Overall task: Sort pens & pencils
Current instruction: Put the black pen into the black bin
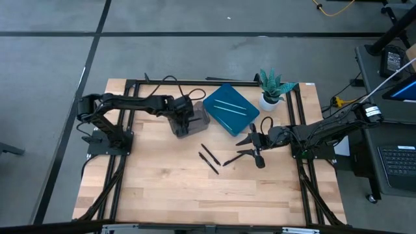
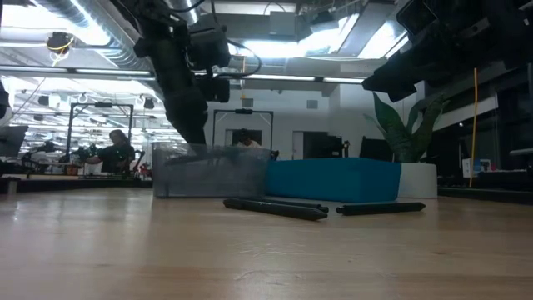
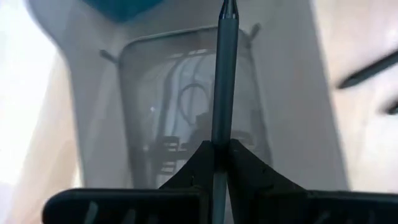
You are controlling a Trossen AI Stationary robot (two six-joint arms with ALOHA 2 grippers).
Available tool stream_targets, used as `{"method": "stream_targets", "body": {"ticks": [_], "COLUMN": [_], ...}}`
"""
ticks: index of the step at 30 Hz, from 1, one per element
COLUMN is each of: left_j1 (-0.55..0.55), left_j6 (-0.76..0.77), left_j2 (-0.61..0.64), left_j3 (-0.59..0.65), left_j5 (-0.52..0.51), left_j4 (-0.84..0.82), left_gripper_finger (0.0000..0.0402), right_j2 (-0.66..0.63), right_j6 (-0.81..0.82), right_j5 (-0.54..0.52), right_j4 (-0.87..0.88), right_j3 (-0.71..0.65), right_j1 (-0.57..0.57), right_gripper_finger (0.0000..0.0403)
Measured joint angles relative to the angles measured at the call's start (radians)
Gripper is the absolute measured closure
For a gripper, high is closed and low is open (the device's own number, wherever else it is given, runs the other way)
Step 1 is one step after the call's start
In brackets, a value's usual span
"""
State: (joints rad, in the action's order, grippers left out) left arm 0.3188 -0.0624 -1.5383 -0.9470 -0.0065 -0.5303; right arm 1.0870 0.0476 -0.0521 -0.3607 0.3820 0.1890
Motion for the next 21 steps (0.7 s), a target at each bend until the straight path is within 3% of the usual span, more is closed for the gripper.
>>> {"method": "stream_targets", "body": {"ticks": [6, 13, 21], "left_j1": [0.002, 0.002, 0.000], "left_j6": [-0.019, -0.019, -0.006], "left_j2": [0.000, 0.000, 0.000], "left_j3": [0.000, 0.000, 0.000], "left_j5": [0.028, 0.028, 0.044], "left_j4": [0.001, 0.002, 0.010], "left_gripper_finger": [0.0379, 0.0308, 0.0307], "right_j2": [0.000, 0.000, 0.000], "right_j6": [0.000, 0.000, 0.000], "right_j5": [0.000, 0.000, 0.000], "right_j4": [0.000, 0.000, 0.000], "right_j3": [0.000, 0.000, 0.000], "right_j1": [0.000, 0.000, 0.000], "right_gripper_finger": [0.0258, 0.0258, 0.0258]}}
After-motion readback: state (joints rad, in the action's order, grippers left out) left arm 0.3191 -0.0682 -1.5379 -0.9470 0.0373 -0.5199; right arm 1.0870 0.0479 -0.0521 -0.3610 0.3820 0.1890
